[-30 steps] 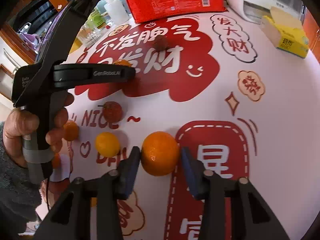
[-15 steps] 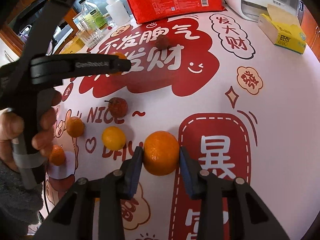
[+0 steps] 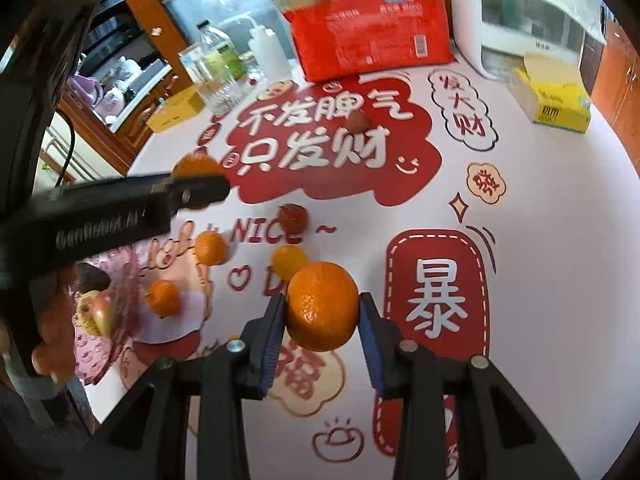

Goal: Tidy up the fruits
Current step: 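Carry both held oranges over the pink bowl and open both tools inside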

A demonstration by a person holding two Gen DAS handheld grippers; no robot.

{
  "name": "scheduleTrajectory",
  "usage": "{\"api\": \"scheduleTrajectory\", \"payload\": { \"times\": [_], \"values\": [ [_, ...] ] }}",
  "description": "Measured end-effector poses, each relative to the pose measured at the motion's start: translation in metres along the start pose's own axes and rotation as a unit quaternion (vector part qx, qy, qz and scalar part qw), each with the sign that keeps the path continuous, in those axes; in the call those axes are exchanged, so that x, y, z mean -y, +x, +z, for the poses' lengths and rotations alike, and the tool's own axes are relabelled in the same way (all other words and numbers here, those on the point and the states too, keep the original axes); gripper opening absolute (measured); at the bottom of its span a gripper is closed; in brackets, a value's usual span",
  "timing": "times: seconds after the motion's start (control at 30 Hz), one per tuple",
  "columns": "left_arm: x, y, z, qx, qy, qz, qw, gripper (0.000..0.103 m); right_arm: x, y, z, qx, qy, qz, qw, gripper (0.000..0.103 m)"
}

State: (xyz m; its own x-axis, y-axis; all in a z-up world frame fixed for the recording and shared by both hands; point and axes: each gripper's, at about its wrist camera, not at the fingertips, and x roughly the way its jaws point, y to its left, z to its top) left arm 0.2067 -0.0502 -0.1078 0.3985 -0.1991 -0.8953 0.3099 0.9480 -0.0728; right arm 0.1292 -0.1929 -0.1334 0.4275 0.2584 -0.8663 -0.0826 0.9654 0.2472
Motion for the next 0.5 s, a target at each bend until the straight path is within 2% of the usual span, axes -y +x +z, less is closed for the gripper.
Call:
{"api": "scheduleTrajectory", "payload": {
  "times": [0.5],
  "values": [
    [-0.04,-0.093,-0.084,0.034,-0.022,0.013,0.9991,0.039,-0.081,-0.063,-0.031,0.032,-0.063,0.01,0.997,0.036]
  ]
}}
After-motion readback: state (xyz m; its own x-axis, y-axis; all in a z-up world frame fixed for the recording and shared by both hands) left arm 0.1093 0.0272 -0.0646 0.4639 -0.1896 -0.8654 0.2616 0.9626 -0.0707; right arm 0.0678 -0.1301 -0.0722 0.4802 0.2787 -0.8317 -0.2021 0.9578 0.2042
